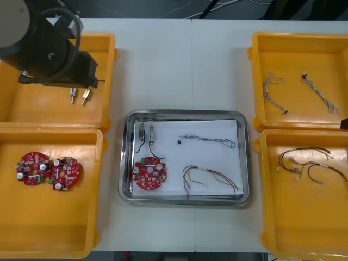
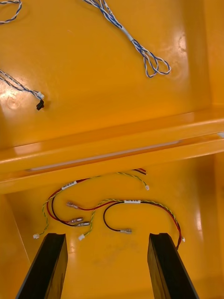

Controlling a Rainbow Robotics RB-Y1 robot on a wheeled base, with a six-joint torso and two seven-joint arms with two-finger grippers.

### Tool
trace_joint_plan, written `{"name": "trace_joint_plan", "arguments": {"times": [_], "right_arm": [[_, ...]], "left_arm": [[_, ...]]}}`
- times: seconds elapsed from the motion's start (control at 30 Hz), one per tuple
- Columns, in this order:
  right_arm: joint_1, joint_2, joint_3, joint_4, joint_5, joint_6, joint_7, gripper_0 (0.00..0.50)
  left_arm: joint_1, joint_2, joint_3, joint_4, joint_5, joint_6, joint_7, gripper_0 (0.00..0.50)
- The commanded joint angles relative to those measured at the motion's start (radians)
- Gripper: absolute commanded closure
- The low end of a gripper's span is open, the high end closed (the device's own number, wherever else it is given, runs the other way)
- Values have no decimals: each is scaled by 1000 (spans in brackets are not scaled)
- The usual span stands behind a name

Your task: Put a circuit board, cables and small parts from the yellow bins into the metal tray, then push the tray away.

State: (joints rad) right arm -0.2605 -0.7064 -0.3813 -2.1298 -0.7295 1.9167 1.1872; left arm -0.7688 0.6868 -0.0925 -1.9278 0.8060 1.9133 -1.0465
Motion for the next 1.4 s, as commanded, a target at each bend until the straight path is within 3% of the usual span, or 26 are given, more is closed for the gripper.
{"name": "trace_joint_plan", "arguments": {"times": [0.03,0.27,0.6,0.93,1.27,1.4], "right_arm": [[12,-5,-33,-38,-11,3,-28,0],[11,-5,-33,-39,-16,3,-24,0],[11,-7,-22,-61,-33,3,-9,0],[9,-28,94,-183,-59,3,8,0],[-17,-28,216,-240,-200,3,32,0],[-45,-27,292,-254,-218,3,55,0]], "left_arm": [[54,122,79,-37,88,7,-36,0],[146,237,128,-63,222,7,-60,0],[229,309,154,-137,242,7,-55,0],[229,310,154,-137,226,7,-53,0],[229,309,154,-138,228,7,-55,0],[229,309,154,-138,226,7,-55,0]]}}
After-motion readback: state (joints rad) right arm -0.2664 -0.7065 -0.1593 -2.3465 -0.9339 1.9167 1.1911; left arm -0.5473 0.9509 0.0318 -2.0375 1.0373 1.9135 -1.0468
